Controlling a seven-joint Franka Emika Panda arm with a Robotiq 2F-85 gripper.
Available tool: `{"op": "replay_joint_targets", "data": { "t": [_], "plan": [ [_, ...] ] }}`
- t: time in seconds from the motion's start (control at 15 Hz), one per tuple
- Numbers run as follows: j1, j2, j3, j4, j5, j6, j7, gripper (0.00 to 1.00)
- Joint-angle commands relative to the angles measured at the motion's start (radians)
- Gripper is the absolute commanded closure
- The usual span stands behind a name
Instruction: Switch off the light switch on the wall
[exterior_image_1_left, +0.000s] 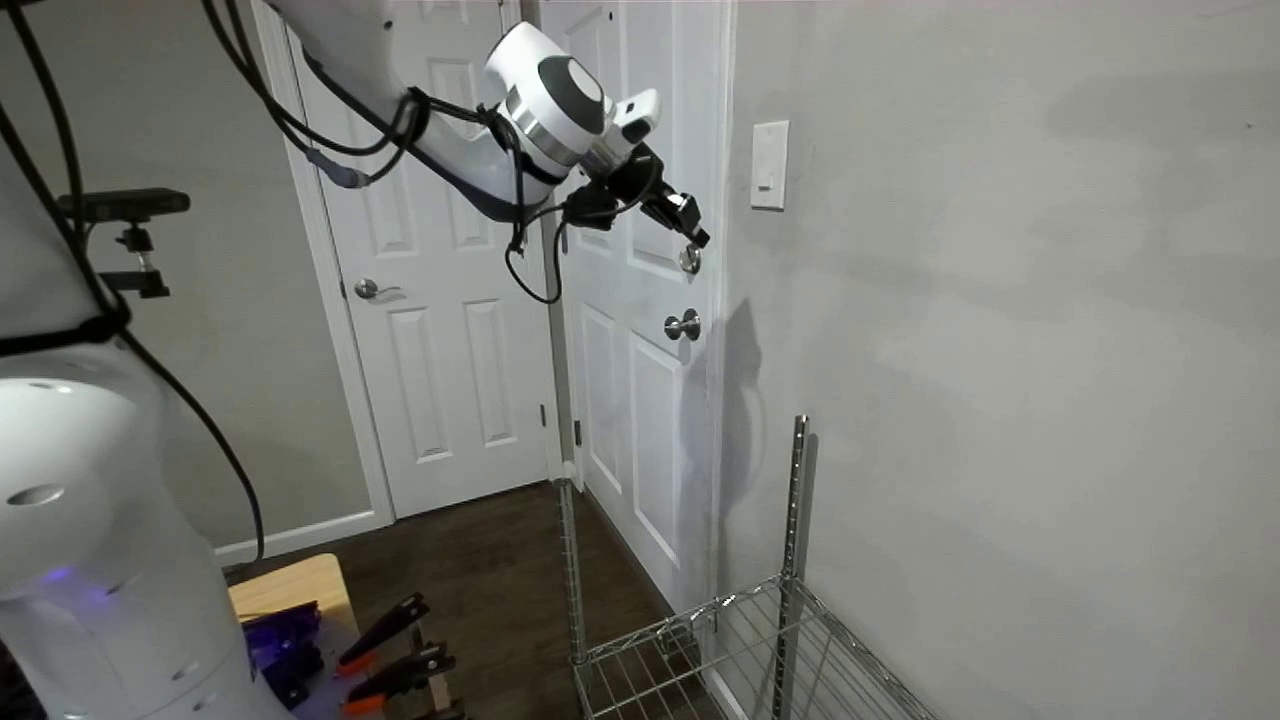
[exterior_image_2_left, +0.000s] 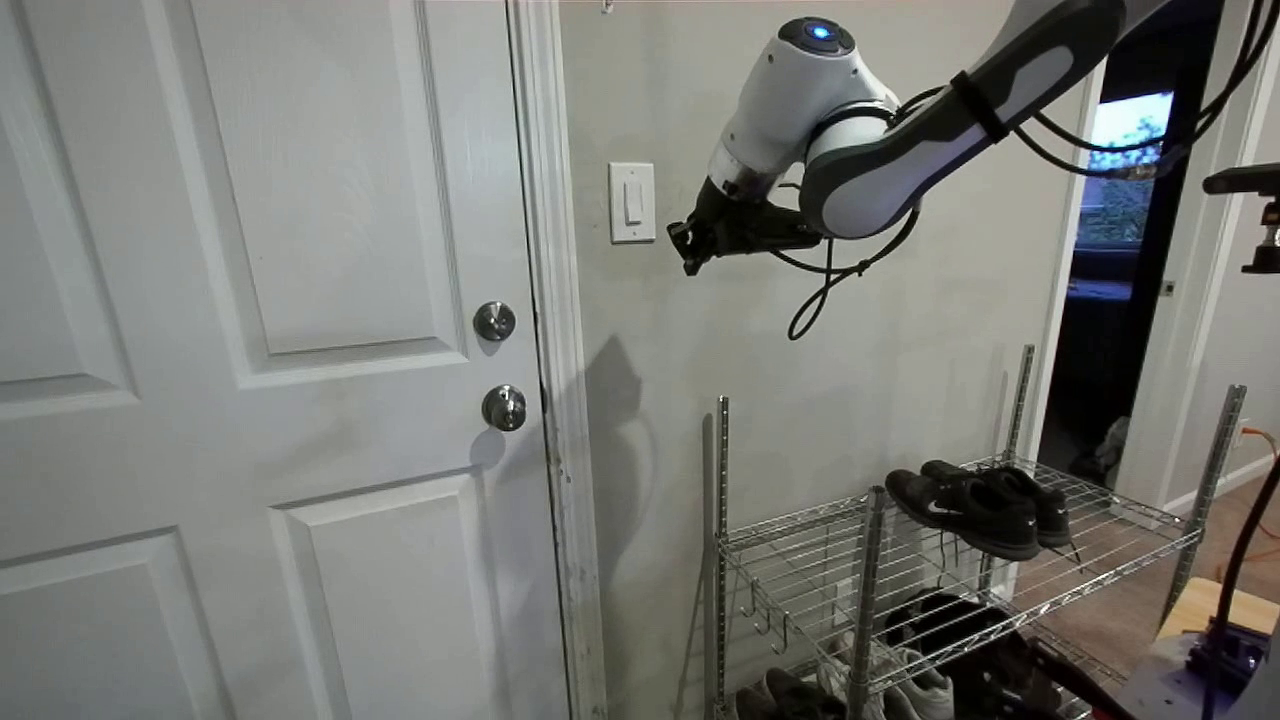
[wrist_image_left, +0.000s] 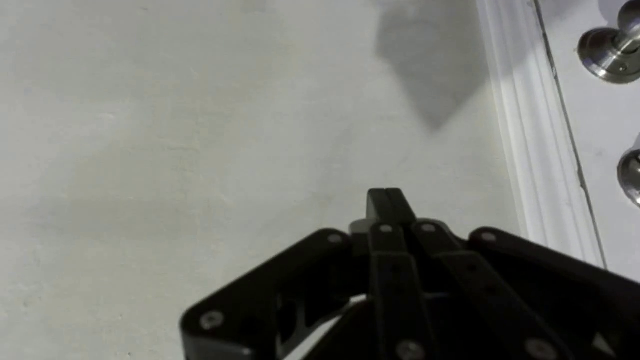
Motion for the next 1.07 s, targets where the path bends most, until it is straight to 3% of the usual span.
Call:
{"op": "replay_joint_targets", "data": {
  "t": [0.0, 0.07, 0.8, 1.0],
  "plan": [
    [-0.031, 0.003, 0.003, 0.012, -0.124, 0.053, 0.127, 1.0],
    [-0.012, 0.0, -0.001, 0.005, -0.06, 0.019, 0.055, 1.0],
    [-0.011, -0.002, -0.002, -0.01, -0.054, 0.032, 0.07, 1.0],
    [-0.021, -0.012, 0.004, -0.016, -0.106, 0.044, 0.136, 1.0]
  ]
}}
